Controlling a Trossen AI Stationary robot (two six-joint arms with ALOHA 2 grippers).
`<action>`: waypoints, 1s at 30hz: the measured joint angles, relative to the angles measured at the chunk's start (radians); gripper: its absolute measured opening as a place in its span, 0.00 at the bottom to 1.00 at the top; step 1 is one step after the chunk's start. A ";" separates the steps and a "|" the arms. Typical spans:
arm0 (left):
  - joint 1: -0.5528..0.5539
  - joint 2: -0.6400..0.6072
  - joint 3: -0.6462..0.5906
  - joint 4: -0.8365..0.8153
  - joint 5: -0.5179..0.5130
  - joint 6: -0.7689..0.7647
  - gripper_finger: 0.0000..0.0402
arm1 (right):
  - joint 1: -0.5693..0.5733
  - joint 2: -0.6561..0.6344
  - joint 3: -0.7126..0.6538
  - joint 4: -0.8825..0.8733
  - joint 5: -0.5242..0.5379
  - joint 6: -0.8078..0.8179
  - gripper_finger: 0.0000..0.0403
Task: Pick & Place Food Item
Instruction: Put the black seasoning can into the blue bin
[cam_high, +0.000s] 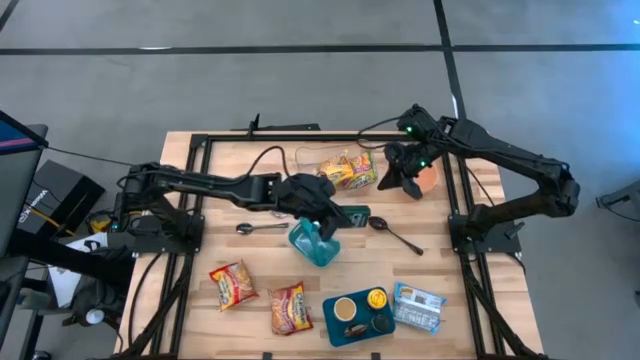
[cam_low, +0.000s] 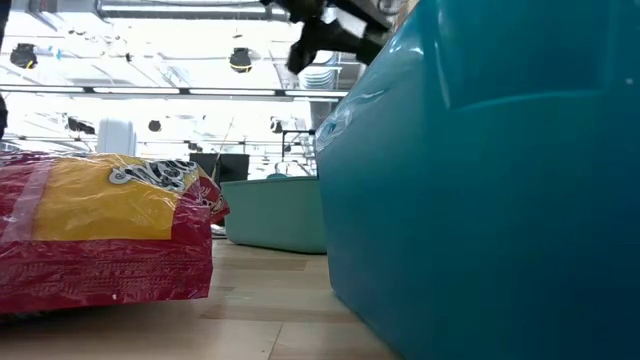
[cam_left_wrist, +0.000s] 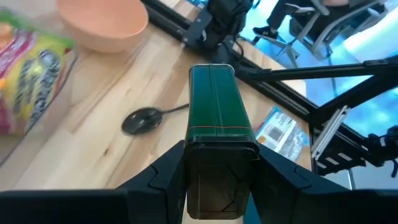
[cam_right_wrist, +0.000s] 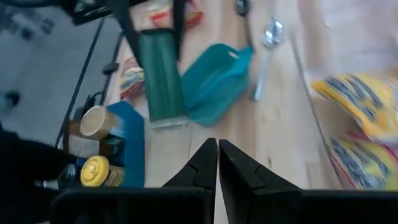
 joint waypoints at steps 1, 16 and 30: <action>0.000 0.012 0.016 0.003 0.004 0.012 0.34 | 0.016 0.000 0.005 0.000 -0.003 -0.018 0.03; -0.021 0.119 0.093 0.005 0.046 0.078 0.34 | 0.220 0.000 0.022 0.008 0.008 -0.015 0.04; -0.021 0.113 0.093 0.004 0.026 0.079 0.34 | 0.315 0.001 0.022 0.131 0.158 0.134 0.55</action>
